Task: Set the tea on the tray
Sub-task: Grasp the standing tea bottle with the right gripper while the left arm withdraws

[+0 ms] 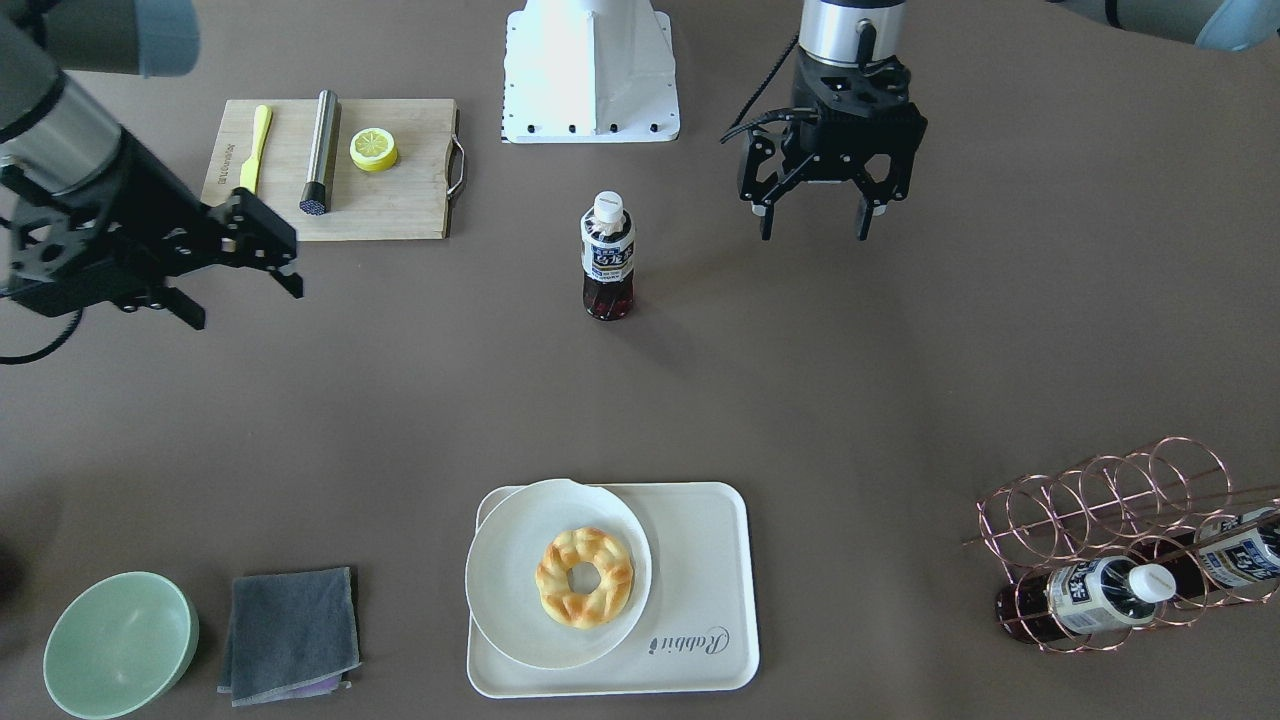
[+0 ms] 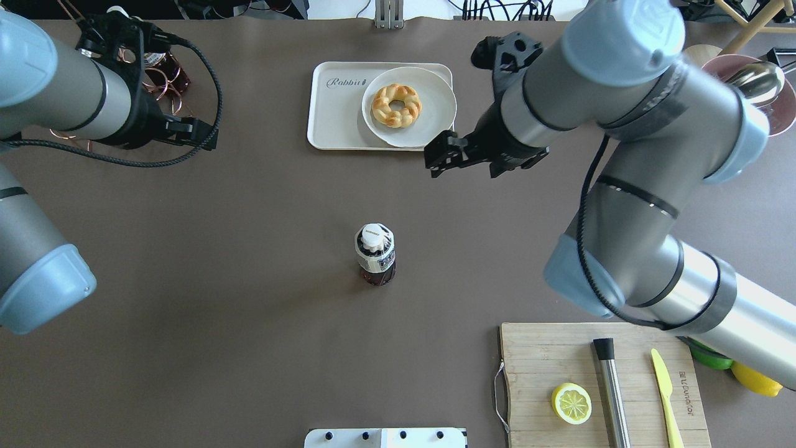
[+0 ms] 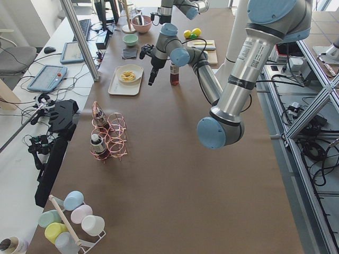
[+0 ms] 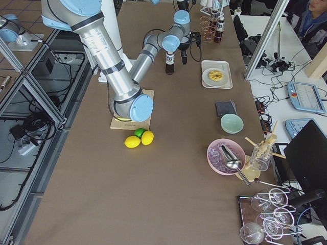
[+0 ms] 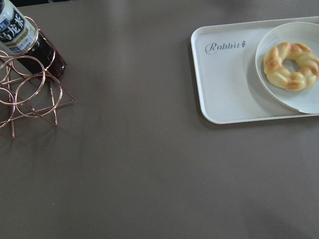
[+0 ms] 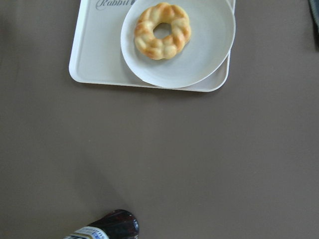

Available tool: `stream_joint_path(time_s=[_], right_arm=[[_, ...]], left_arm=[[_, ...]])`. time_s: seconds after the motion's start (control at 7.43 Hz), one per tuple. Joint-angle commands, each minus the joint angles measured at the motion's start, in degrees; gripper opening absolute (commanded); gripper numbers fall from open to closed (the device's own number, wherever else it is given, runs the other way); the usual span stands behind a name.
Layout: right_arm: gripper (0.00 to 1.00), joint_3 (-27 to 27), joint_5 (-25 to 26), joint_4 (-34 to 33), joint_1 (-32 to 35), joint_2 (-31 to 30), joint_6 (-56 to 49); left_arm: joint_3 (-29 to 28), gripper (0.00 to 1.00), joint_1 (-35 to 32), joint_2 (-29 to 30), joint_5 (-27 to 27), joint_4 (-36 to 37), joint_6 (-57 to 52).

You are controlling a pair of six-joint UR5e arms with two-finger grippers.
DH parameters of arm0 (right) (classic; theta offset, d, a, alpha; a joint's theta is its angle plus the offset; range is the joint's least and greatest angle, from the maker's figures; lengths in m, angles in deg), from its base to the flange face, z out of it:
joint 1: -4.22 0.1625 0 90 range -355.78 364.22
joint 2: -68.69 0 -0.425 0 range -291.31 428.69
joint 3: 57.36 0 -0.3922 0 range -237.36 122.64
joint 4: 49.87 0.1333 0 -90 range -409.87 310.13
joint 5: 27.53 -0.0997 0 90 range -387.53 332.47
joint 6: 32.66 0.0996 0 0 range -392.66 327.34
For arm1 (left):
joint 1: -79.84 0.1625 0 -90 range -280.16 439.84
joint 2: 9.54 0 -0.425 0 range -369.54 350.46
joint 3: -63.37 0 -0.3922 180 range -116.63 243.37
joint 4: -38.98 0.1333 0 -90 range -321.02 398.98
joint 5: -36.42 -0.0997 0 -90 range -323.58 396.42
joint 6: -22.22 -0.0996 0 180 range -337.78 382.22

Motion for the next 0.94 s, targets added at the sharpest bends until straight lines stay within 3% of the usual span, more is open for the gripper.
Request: stream_joint_path(time_s=[0.0, 0.13, 0.27, 0.54, 0.81], right_arm=[[1.0, -0.84, 10.94, -5.47, -12.6, 8.09, 7.79], [1.0, -2.33, 12.87, -10.39, -14.89, 12.22, 7.87], [1.0, -3.21, 15.42, -10.96, -16.39, 13.22, 8.92], [0.98, -5.59, 16.23, -10.7, -16.41, 14.1, 9.63], [0.89, -6.99, 17.55, -10.61, -16.32, 14.02, 9.63]], left_arm=[[-6.93, 0.96, -10.94, -8.21, 9.44, -13.43, -12.43], [-8.96, 0.96, -14.46, -11.2, 13.3, -16.95, -17.87], [-10.37, 0.96, -15.54, -12.27, 14.56, -19.69, -18.53], [-11.09, 0.96, -15.55, -14.29, 14.57, -23.21, -18.45], [-11.17, 0.96, -15.47, -16.32, 14.66, -26.38, -18.1]])
